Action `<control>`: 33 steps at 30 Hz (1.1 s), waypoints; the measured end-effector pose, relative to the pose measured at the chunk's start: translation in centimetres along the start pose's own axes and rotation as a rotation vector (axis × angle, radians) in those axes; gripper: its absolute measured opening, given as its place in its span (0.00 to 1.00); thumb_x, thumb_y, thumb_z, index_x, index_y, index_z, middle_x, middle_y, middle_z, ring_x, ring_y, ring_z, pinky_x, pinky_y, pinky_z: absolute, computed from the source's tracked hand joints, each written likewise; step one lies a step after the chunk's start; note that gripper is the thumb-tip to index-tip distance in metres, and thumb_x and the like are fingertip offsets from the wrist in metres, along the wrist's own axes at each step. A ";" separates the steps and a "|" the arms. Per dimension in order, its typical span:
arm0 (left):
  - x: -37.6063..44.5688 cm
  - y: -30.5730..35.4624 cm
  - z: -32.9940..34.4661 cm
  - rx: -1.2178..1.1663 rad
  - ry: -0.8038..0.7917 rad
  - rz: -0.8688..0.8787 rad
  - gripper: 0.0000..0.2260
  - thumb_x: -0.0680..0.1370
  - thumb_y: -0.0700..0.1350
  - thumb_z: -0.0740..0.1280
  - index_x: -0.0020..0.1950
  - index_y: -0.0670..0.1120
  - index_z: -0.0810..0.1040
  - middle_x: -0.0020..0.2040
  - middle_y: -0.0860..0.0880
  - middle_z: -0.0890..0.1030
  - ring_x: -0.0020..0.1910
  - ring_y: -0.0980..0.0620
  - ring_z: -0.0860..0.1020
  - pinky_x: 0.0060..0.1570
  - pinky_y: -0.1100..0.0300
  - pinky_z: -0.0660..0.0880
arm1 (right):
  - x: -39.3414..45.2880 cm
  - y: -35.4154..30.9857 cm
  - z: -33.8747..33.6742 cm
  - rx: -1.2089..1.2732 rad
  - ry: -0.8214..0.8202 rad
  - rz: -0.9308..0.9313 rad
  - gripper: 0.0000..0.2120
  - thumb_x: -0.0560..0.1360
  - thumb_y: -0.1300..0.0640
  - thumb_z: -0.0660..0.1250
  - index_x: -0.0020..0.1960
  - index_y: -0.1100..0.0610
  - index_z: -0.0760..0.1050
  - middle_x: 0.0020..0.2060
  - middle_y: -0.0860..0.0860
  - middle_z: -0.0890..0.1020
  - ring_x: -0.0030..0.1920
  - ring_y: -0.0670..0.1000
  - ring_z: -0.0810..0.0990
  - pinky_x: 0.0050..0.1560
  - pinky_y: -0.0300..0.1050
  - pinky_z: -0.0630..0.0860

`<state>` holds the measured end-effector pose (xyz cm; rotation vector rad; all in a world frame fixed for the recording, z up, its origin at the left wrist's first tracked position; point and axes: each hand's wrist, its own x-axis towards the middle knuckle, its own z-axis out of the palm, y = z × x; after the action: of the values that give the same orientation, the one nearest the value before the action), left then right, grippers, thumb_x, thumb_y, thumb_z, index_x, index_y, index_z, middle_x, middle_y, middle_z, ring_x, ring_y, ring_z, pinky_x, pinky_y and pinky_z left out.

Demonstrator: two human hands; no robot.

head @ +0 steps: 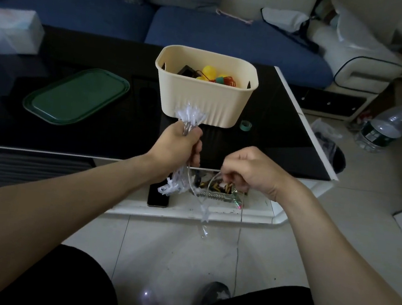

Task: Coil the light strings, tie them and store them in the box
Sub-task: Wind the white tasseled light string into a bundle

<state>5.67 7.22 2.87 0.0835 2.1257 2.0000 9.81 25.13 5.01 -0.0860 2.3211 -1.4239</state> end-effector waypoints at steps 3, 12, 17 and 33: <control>0.0 0.2 0.4 -0.077 -0.006 -0.059 0.08 0.84 0.41 0.58 0.45 0.43 0.68 0.31 0.48 0.69 0.27 0.50 0.68 0.30 0.56 0.71 | 0.0 0.2 0.4 -0.157 -0.005 0.001 0.11 0.76 0.59 0.70 0.36 0.57 0.84 0.24 0.49 0.76 0.26 0.44 0.70 0.31 0.39 0.66; 0.0 -0.1 1.1 -0.178 -0.040 -0.221 0.06 0.83 0.39 0.57 0.48 0.41 0.69 0.31 0.45 0.70 0.27 0.49 0.69 0.31 0.53 0.77 | 0.8 1.0 1.2 -0.246 0.083 -0.088 0.03 0.71 0.56 0.79 0.43 0.52 0.87 0.37 0.47 0.87 0.40 0.44 0.84 0.48 0.43 0.81; -0.1 -0.7 1.5 -0.044 -0.079 -0.280 0.10 0.83 0.38 0.56 0.45 0.38 0.73 0.35 0.41 0.79 0.32 0.43 0.77 0.39 0.49 0.76 | 1.2 0.9 2.2 -0.258 0.186 -0.092 0.15 0.64 0.55 0.84 0.37 0.52 0.76 0.29 0.45 0.79 0.28 0.39 0.75 0.33 0.35 0.72; -0.5 -0.5 -0.2 0.585 -0.434 -0.392 0.13 0.78 0.37 0.58 0.38 0.38 0.78 0.25 0.46 0.77 0.21 0.51 0.67 0.24 0.62 0.63 | 1.8 1.7 2.6 -0.096 -0.085 0.092 0.17 0.70 0.49 0.79 0.44 0.57 0.73 0.35 0.51 0.81 0.36 0.48 0.80 0.35 0.42 0.78</control>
<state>6.14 6.86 2.46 0.1616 2.1448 0.9995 9.39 23.29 1.92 -0.0648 2.2930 -1.2406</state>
